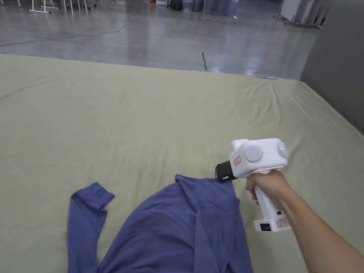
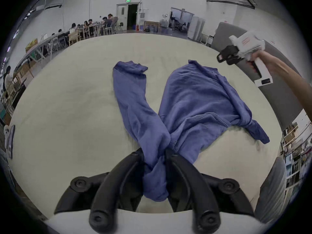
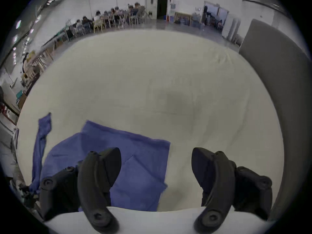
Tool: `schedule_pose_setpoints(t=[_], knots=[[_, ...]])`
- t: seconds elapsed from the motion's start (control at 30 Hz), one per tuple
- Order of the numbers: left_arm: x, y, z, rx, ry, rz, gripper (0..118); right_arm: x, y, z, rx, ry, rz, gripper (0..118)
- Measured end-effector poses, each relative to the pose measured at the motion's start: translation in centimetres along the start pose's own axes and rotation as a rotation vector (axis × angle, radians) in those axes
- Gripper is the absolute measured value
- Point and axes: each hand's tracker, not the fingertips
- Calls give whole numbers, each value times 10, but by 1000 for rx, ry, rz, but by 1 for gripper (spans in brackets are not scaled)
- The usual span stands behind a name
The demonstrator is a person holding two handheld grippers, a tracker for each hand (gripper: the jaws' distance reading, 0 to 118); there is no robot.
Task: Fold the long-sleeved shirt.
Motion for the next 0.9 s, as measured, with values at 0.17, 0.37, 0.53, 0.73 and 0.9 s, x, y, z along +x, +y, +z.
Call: schedule_pose_setpoints(t=[0.17, 0.37, 0.53, 0.73, 0.9], knots=[[5, 2, -3, -21, 0, 26, 19, -7, -1, -43, -77, 2, 16, 75], [13, 7, 2, -20, 29, 9, 19, -47, -12, -28, -25, -185, 235, 5], [5, 24, 14, 97, 114, -28, 19, -27, -11, 33, 107, -118, 95, 5], [-16, 92, 46, 305, 186, -57, 19, 20, 2, 167, 348, -61, -2, 5], [-20, 166, 74, 455, 246, -74, 19, 31, 11, 270, 509, -65, -10, 5]])
